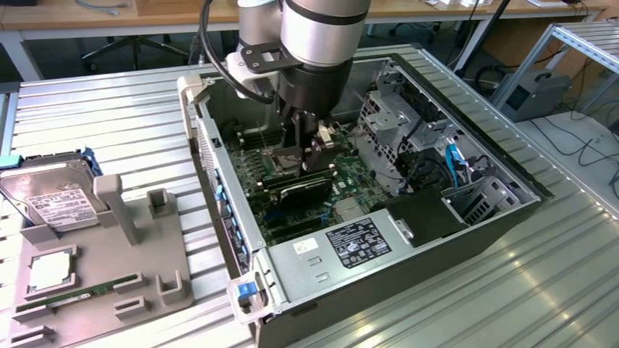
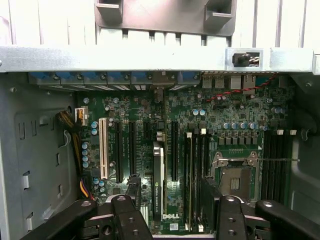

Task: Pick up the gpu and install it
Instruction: 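Press down on the gpu until it lock into place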

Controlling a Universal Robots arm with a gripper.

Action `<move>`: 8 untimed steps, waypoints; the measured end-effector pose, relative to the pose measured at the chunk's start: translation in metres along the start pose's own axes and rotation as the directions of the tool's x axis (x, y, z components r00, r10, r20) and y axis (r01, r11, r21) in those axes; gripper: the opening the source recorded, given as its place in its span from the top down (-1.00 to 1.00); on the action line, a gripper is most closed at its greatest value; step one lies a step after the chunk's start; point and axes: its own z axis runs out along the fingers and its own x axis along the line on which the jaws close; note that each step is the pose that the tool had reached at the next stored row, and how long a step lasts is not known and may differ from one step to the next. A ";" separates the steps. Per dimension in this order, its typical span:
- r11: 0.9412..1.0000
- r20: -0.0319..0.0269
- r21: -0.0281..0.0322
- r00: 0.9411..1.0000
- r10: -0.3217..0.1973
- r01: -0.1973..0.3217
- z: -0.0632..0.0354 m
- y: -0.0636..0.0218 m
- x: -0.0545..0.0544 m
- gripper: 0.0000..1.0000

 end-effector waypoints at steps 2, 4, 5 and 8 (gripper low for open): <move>1.000 0.000 0.000 1.000 0.000 0.000 0.0000 0.0000 0.000 -0.20; 1.000 0.000 0.000 1.000 0.000 0.000 0.0000 0.0000 0.000 -0.20; 1.000 0.000 0.000 1.000 0.000 0.000 0.0000 0.0000 0.000 -0.20; 1.000 0.000 0.000 1.000 0.000 0.000 0.0000 0.0000 0.000 0.09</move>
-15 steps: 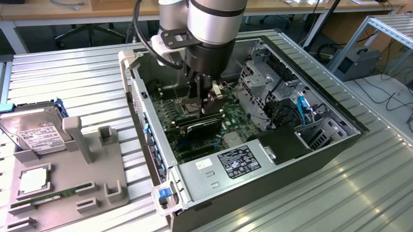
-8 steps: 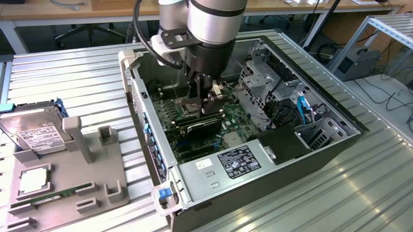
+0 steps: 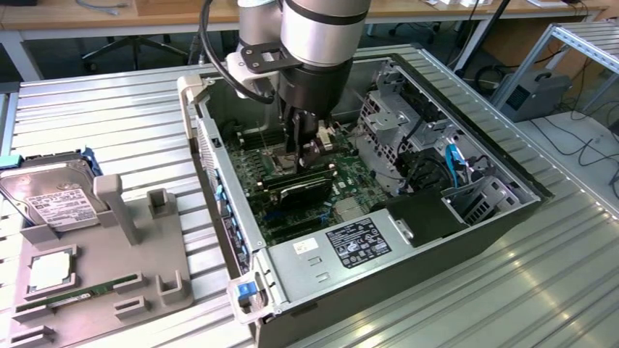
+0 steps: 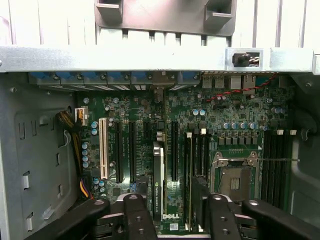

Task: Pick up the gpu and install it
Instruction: 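Press down on the gpu until it lock into place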

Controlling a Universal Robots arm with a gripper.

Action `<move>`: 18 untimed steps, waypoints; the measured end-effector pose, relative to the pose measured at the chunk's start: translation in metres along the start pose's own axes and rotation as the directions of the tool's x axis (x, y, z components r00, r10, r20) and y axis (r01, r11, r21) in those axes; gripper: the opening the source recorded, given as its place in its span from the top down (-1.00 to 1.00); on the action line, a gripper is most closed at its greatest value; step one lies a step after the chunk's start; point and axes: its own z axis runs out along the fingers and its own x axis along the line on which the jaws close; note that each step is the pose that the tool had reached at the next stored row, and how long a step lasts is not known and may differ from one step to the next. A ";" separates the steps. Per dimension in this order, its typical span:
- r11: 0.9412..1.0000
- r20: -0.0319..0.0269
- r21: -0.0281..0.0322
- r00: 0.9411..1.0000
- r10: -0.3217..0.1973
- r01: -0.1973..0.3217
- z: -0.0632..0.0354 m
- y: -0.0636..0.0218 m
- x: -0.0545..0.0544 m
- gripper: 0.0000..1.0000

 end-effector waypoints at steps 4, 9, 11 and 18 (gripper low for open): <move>1.000 0.000 0.000 1.000 0.000 0.000 0.0000 0.0000 0.000 0.57; 1.000 0.000 0.000 1.000 0.000 0.000 0.0000 0.0000 0.000 0.79; 1.000 0.000 0.000 1.000 0.000 0.000 0.0000 0.0000 0.000 0.79; 1.000 0.000 0.000 1.000 0.000 0.000 0.0063 0.0002 0.000 0.79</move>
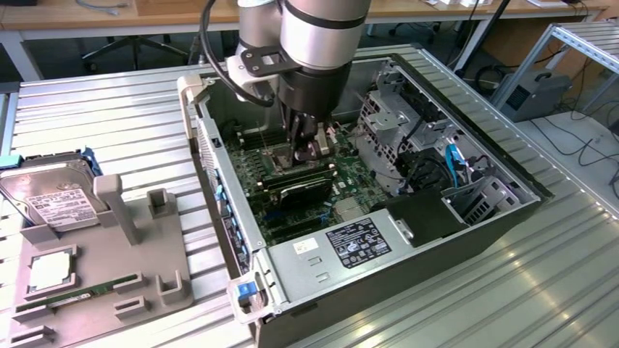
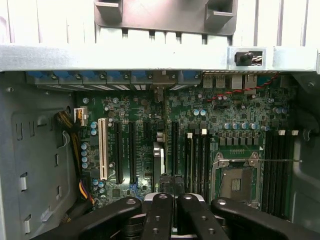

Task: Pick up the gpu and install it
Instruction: 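Press down on the gpu until it lock into place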

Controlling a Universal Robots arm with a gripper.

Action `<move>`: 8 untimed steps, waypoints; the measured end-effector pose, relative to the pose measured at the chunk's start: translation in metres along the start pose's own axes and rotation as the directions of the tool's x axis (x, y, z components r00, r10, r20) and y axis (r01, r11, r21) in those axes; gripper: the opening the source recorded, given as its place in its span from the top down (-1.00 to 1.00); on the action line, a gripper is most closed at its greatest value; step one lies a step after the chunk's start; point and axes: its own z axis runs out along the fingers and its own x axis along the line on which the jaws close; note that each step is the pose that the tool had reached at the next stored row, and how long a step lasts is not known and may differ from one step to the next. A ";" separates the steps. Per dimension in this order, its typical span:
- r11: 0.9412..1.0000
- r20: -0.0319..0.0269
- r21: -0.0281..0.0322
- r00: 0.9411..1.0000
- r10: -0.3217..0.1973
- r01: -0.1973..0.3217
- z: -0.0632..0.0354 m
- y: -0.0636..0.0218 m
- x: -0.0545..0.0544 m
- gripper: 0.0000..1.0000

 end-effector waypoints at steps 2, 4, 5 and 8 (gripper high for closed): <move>1.000 0.000 0.000 1.000 0.000 0.000 0.0066 0.0002 0.000 0.79; 1.000 0.000 0.000 1.000 0.000 0.000 0.0114 0.0003 0.001 0.79; 1.000 0.000 0.000 1.000 0.000 0.000 0.0141 0.0004 0.001 0.79; 1.000 0.000 0.000 1.000 0.000 0.000 0.0219 0.0006 0.001 0.79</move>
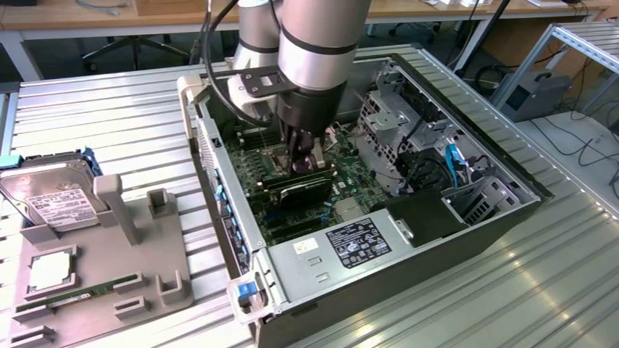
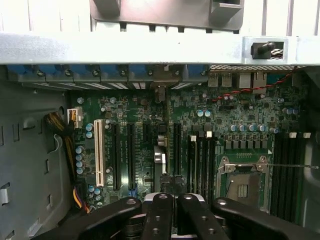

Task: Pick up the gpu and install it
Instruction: 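Press down on the gpu until it lock into place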

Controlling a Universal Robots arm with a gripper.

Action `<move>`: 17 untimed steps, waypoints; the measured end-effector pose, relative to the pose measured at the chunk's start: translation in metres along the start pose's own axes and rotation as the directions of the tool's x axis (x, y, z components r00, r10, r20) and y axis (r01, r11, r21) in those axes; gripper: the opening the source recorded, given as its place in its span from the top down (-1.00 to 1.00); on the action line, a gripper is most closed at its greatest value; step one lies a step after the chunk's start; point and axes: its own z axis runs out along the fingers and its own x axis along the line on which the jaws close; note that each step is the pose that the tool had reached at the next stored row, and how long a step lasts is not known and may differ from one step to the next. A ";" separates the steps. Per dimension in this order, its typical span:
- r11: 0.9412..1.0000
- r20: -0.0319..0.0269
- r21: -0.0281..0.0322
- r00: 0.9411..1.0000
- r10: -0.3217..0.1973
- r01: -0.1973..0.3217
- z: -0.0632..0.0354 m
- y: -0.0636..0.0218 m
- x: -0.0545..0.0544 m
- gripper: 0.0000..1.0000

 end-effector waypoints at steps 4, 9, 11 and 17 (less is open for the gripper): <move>1.000 0.000 0.000 1.000 0.000 0.000 0.0025 0.0001 0.000 0.79; 1.000 0.000 0.000 1.000 0.000 0.000 0.0133 0.0004 0.001 0.79; 1.000 0.000 0.000 1.000 0.000 0.000 0.0161 0.0005 0.001 0.79; 1.000 0.000 0.000 1.000 0.000 0.000 0.0277 0.0008 -0.006 0.79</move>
